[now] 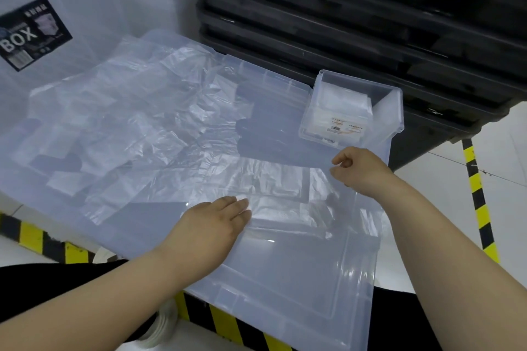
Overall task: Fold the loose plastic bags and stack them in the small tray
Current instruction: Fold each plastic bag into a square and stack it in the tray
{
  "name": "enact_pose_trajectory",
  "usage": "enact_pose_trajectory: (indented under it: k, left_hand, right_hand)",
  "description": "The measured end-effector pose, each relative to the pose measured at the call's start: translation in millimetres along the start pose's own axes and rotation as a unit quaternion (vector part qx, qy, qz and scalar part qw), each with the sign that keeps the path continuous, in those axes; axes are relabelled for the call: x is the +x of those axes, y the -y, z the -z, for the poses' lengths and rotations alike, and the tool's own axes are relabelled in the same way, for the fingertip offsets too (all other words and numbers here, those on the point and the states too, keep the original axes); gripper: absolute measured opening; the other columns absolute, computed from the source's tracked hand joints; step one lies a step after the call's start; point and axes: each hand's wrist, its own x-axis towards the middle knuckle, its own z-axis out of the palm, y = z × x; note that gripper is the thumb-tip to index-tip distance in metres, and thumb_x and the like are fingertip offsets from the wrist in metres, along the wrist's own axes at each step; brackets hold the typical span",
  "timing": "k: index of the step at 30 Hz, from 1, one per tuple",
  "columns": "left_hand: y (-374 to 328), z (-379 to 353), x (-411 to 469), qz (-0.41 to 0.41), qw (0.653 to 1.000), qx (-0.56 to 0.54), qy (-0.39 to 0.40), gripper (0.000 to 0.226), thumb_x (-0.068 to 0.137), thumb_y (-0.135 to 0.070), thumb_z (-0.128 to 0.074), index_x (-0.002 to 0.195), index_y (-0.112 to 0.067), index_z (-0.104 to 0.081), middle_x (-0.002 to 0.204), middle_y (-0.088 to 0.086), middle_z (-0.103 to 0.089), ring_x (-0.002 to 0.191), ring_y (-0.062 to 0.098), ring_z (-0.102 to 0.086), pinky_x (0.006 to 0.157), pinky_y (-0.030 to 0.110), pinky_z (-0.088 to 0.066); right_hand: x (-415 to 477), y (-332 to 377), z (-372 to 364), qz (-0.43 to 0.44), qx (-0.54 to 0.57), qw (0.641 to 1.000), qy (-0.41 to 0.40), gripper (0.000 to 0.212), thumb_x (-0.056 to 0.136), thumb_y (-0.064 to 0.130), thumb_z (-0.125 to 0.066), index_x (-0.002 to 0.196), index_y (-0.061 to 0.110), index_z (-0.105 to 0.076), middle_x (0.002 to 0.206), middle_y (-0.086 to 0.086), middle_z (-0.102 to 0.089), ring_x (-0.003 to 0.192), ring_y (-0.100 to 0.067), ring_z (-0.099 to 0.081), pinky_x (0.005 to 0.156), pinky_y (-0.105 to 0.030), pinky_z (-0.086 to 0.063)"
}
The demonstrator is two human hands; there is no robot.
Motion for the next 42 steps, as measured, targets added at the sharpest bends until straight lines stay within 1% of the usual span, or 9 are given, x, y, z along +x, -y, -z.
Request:
enact_pose_trajectory:
  k: [6, 12, 19, 23, 27, 30, 34, 39, 42]
  left_hand:
    - [-0.8, -1.1, 3.4, 0.001, 1.000, 0.024, -0.019, 0.032, 0.053, -0.010, -0.057, 0.078, -0.012, -0.077, 0.088, 0.001, -0.073, 0.070, 0.014, -0.070, 0.042, 0.014, -0.047]
    - [-3.4, 4.2, 6.2, 0.017, 1.000, 0.002, 0.005, 0.052, 0.026, -0.010, -0.089, 0.076, -0.011, -0.077, 0.086, 0.002, -0.073, 0.068, 0.015, -0.070, 0.041, 0.014, -0.046]
    - [-4.5, 6.4, 7.8, 0.025, 0.999, -0.007, 0.023, 0.056, 0.021, -0.007, -0.089, 0.076, -0.012, -0.076, 0.085, 0.001, -0.073, 0.067, 0.015, -0.069, 0.040, 0.013, -0.045]
    - [-4.4, 6.5, 7.5, 0.027, 0.999, -0.012, 0.025, 0.056, 0.023, -0.006, -0.088, 0.077, -0.012, -0.076, 0.085, 0.001, -0.073, 0.067, 0.015, -0.069, 0.040, 0.013, -0.046]
    - [-3.8, 5.7, 7.7, 0.030, 0.999, -0.019, 0.022, 0.056, 0.022, -0.006, -0.089, 0.076, -0.012, -0.076, 0.085, 0.001, -0.073, 0.066, 0.015, -0.069, 0.040, 0.013, -0.046]
    - [-3.4, 5.3, 7.0, 0.024, 0.999, -0.023, 0.011, 0.043, 0.034, -0.004, -0.084, 0.077, -0.011, -0.076, 0.085, 0.002, -0.073, 0.067, 0.015, -0.069, 0.040, 0.014, -0.046]
    - [-0.9, 1.6, 5.1, 0.019, 1.000, -0.006, 0.001, 0.027, 0.062, -0.012, -0.055, 0.079, -0.013, -0.076, 0.087, 0.002, -0.073, 0.069, 0.016, -0.069, 0.045, 0.015, -0.047]
    - [-0.4, -2.4, 1.8, 0.020, 1.000, 0.001, -0.019, 0.043, 0.071, -0.017, -0.036, 0.086, -0.013, -0.075, 0.091, 0.002, -0.072, 0.077, 0.019, -0.066, 0.055, 0.020, -0.051]
    - [0.1, -5.5, 0.7, 0.028, 0.999, 0.007, -0.034, 0.042, 0.072, -0.016, -0.037, 0.089, -0.013, -0.075, 0.095, 0.003, -0.071, 0.088, 0.017, -0.049, 0.067, 0.026, -0.045]
  right_hand:
    - [-0.2, 0.7, -9.1, 0.004, -0.015, 0.998, 0.057, 0.024, 0.085, 0.024, -0.064, 0.103, 0.014, -0.052, 0.095, 0.003, -0.047, 0.083, -0.013, -0.048, 0.076, -0.024, -0.037]
    - [-0.7, 7.3, -23.0, 0.057, 0.065, 0.996, 0.012, 0.034, 0.085, 0.014, -0.062, 0.061, 0.017, -0.037, 0.061, 0.004, -0.036, 0.053, -0.009, -0.034, 0.049, -0.018, -0.029]
    - [-6.8, 16.1, -19.6, 0.035, 0.316, 0.942, 0.110, 0.022, 0.088, 0.001, -0.054, 0.074, 0.015, -0.044, 0.071, -0.001, -0.052, 0.059, -0.010, -0.051, 0.048, -0.013, -0.041]
    - [-6.3, 14.4, -16.3, 0.019, 0.424, 0.893, 0.153, 0.020, 0.088, 0.001, -0.054, 0.095, 0.019, -0.058, 0.094, -0.006, -0.057, 0.079, -0.019, -0.057, 0.074, -0.030, -0.046]
    - [-7.5, 11.9, -3.0, 0.045, 0.322, 0.936, 0.135, 0.017, 0.090, 0.008, -0.054, 0.100, 0.021, -0.059, 0.109, -0.017, -0.057, 0.093, -0.033, -0.056, 0.091, -0.029, -0.045]
    - [-9.1, 5.3, 16.9, 0.056, 0.174, 0.977, 0.106, 0.015, 0.087, 0.016, -0.060, 0.098, 0.025, -0.057, 0.109, -0.006, -0.056, 0.083, -0.013, -0.054, 0.073, -0.018, -0.043]
    - [-0.9, -11.1, 23.2, 0.006, 0.014, 0.999, 0.044, 0.023, 0.085, 0.021, -0.064, 0.104, 0.025, -0.052, 0.113, -0.002, -0.051, 0.102, -0.020, -0.049, 0.086, -0.030, -0.039]
    - [-5.3, -10.7, 9.9, 0.033, -0.226, 0.957, -0.177, 0.045, 0.090, 0.022, -0.052, 0.134, 0.017, -0.042, 0.136, -0.007, -0.043, 0.125, -0.027, -0.034, 0.103, -0.031, -0.021]
    - [-31.5, 8.0, -19.3, 0.208, -0.184, 0.950, -0.145, 0.046, 0.088, 0.023, -0.057, 0.132, 0.011, -0.047, 0.141, -0.009, -0.040, 0.132, -0.022, -0.031, 0.105, -0.022, -0.015]
